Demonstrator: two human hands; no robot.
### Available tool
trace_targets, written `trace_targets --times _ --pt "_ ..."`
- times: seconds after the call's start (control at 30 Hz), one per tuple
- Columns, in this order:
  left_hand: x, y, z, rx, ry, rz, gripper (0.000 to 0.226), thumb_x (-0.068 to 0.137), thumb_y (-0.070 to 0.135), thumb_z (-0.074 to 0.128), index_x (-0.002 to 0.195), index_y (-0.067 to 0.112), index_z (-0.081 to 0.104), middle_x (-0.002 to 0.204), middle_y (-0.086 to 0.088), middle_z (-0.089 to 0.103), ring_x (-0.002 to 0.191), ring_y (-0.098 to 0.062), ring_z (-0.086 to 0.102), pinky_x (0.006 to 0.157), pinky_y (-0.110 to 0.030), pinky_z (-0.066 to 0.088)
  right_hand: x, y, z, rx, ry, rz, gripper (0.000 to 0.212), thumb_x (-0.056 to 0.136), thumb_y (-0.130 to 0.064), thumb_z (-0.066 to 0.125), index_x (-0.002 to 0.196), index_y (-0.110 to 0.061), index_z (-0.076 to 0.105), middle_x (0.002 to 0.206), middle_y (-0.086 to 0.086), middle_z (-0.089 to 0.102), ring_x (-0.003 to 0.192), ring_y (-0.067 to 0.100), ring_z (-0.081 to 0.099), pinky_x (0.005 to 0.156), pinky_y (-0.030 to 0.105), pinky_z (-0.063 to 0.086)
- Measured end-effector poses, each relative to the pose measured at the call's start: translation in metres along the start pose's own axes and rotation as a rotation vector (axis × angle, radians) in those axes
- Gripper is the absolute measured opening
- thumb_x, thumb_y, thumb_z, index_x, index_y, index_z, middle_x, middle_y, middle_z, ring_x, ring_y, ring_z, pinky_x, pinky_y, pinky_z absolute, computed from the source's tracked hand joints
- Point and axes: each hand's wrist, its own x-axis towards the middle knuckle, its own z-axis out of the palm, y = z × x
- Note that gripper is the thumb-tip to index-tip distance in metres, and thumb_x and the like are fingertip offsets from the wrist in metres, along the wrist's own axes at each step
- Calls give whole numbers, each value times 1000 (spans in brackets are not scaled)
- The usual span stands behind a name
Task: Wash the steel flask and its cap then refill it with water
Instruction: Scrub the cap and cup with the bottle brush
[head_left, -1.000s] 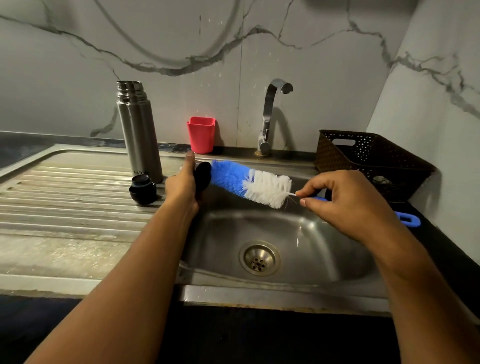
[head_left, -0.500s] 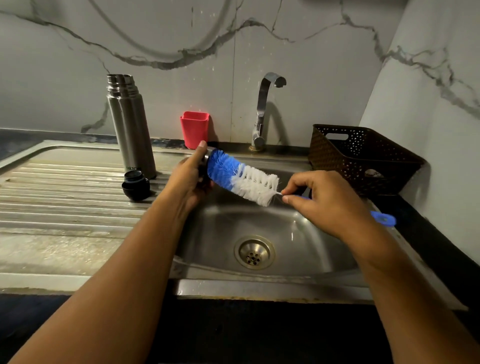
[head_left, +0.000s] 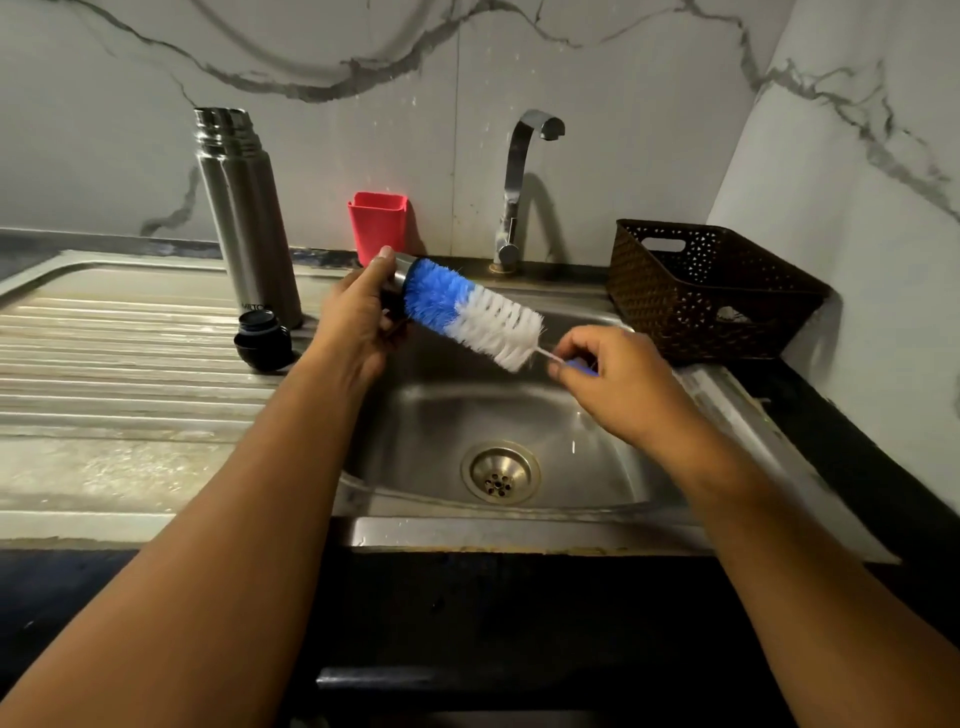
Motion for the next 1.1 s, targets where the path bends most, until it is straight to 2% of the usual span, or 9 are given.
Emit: trace_targets --times 0.13,0.23,0.33,0.43,0.53,0.73,0.83,0.9,1.1 --pt "0 -7 3 64 36 -39 30 95 47 70 94 18 63 84 -1 67 72 -14 63 53 -24 51 -4 -10 -5 -569 277 -239 19 103 -31 55 103 -23 72 82 -3 66 68 19 57 55 30 38" --pt "1 -8 1 52 44 -50 29 95 47 71 88 20 63 75 3 65 66 -11 64 52 -21 48 -9 -21 0 -628 225 -299 23 106 -36 48 111 -26 68 82 -5 64 64 16 53 53 29 33" --pt "3 -4 -2 43 9 -60 28 92 44 76 89 19 63 79 1 65 72 -12 65 58 -25 53 -6 -23 4 -118 -24 -72 22 106 -33 51 105 -24 71 69 -13 59 57 6 52 50 26 38" --pt "-1 -1 0 8 -54 -116 33 90 47 76 97 18 61 89 -2 67 79 -15 65 66 -28 52 1 -23 -11 650 -405 519 25 108 -27 49 103 -17 71 58 -7 39 40 4 26 36 16 17" --pt "-4 -1 3 -37 -96 -164 43 90 51 74 109 16 57 102 -7 71 92 -22 70 83 -36 49 0 -18 -20 865 -519 685 26 108 -27 49 107 -15 71 59 -5 36 40 3 21 36 14 12" --pt "-12 -7 11 -14 -27 -149 47 89 48 76 114 9 63 96 -7 74 68 -17 77 59 -30 62 -9 -8 -8 -653 96 -203 19 105 -33 48 100 -23 64 77 -4 65 65 21 60 52 31 39" --pt "-12 -8 9 -56 -36 -138 58 85 43 81 123 3 64 101 -13 78 87 -25 79 79 -41 65 -12 -13 -5 -761 134 -293 17 106 -29 46 103 -22 61 77 -2 65 60 21 57 50 31 36" --pt "-12 -5 8 -49 -49 -128 51 85 45 81 114 6 65 92 -10 78 86 -23 78 80 -39 64 -10 -17 1 -517 19 -177 20 106 -34 45 100 -25 62 71 -7 60 57 17 52 51 31 37" --pt "-9 0 8 -88 -140 -146 42 89 54 74 98 16 59 90 -5 76 90 -22 72 79 -36 54 6 -30 -16 880 -582 696 26 108 -25 46 93 -14 64 58 -6 27 41 3 19 36 14 11"
